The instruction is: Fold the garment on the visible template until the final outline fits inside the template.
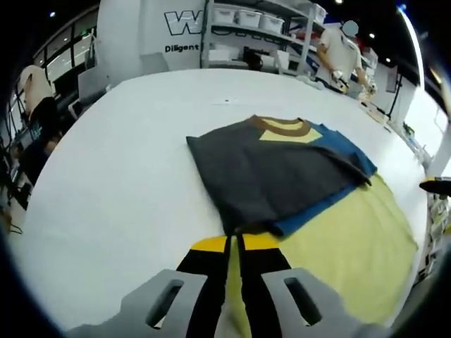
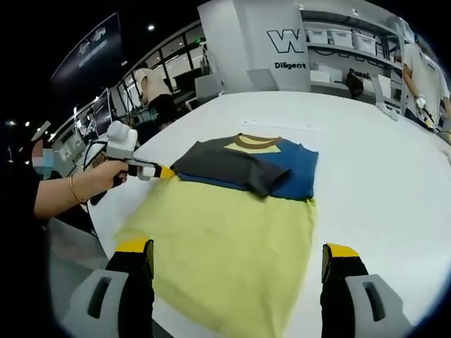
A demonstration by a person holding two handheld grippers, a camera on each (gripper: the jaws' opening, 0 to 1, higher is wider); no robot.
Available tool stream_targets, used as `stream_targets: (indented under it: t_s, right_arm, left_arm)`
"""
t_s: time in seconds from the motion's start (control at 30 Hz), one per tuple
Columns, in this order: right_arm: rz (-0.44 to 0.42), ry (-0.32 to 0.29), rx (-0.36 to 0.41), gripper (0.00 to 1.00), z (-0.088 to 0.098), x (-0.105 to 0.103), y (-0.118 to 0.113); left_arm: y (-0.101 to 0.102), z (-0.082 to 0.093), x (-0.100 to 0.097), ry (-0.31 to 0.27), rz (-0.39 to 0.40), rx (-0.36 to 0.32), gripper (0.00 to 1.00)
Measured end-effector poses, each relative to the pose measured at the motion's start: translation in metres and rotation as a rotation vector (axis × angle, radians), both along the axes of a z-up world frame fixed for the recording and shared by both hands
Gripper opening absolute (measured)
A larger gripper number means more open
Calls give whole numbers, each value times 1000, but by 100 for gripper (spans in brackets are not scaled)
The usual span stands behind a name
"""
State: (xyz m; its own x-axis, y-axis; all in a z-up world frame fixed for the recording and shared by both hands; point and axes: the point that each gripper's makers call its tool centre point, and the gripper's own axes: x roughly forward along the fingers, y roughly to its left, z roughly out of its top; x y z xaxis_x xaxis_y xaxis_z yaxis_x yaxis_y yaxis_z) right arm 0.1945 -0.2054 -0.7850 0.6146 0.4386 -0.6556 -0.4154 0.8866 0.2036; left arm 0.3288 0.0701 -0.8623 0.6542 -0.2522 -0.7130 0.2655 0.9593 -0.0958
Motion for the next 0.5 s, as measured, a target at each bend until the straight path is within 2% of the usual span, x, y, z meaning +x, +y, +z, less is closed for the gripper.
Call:
stream_targets:
  t_s: [0.5]
  right_arm:
    - [0, 10, 3, 99, -2, -2, -1]
  left_arm:
    - [20, -1, 6, 4, 6, 3, 10]
